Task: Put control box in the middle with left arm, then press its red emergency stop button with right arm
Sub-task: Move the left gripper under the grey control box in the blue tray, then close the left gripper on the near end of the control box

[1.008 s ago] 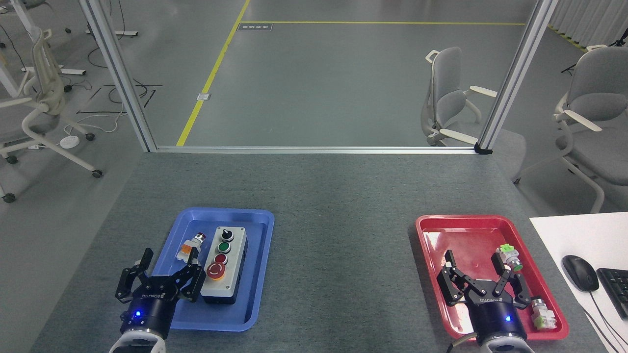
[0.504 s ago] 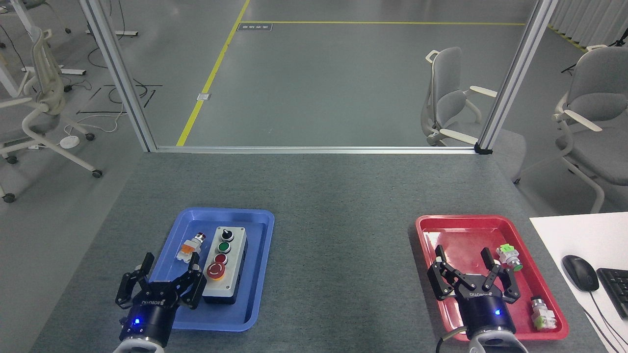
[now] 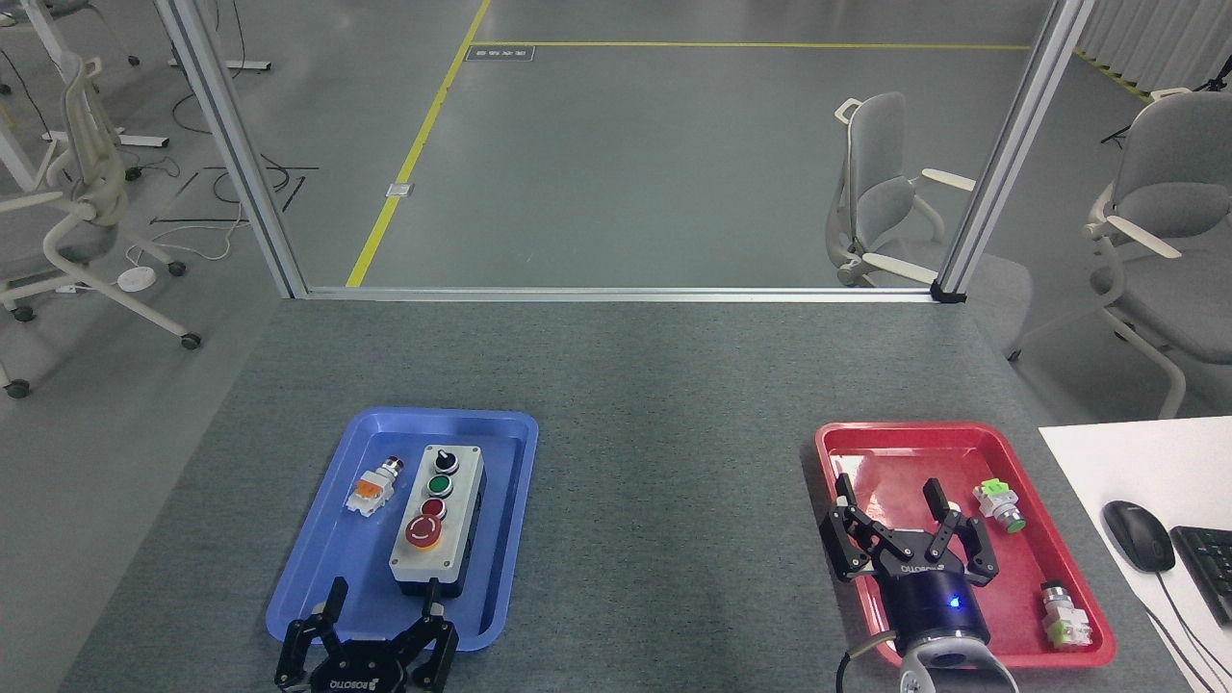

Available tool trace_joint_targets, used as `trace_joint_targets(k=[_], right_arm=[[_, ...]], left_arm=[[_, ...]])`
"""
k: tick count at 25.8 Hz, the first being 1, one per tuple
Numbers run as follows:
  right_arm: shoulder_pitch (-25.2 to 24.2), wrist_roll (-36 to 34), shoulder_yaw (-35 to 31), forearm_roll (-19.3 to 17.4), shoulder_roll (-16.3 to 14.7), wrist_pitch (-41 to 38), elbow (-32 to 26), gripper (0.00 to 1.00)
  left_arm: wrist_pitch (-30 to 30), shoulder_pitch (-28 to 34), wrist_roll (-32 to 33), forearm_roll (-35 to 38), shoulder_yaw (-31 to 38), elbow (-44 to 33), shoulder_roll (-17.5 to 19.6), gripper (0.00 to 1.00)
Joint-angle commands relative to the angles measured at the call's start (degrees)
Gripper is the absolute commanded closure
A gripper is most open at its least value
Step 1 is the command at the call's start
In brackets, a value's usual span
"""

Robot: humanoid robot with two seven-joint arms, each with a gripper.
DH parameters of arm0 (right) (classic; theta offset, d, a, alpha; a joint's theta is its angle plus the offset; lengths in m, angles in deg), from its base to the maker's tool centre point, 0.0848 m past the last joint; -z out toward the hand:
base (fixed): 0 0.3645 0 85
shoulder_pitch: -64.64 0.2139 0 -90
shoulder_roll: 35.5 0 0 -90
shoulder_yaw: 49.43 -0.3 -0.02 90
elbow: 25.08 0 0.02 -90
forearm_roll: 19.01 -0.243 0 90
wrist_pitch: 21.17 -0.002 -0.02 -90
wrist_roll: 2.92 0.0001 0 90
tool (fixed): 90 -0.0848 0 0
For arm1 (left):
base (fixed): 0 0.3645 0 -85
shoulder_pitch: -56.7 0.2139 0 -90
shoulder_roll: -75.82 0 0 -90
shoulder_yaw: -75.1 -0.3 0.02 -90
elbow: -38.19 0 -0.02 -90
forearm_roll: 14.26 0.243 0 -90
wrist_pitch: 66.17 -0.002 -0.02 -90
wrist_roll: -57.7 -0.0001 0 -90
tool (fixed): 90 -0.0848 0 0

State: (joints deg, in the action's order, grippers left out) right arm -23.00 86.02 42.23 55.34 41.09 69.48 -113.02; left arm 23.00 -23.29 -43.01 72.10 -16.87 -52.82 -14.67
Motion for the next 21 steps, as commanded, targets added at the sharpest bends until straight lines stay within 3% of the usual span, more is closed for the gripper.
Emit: trace_joint_targets(k=[1,8,21], right_arm=[[0.01,-0.08,0.01,0.09,0.05,-0.12,0.57,0.02],[0.1,-0.6,-0.69,0.53,-0.04,-1.61,1.8,0.02],[0.19,0.1,-0.25,-0.09,-0.22,0.23,0.75,0.02]], left_arm=[[-3.82,-1.66,0.6,4.52,-2.34,2.86,-2.85,0.01],[-5.93,-7.2,0.16,8.21,-2.6,13.67,-2.06,0.01],[-6.02,-10.1,0.78,6.1,-1.9,17.8,-2.06,0.01]])
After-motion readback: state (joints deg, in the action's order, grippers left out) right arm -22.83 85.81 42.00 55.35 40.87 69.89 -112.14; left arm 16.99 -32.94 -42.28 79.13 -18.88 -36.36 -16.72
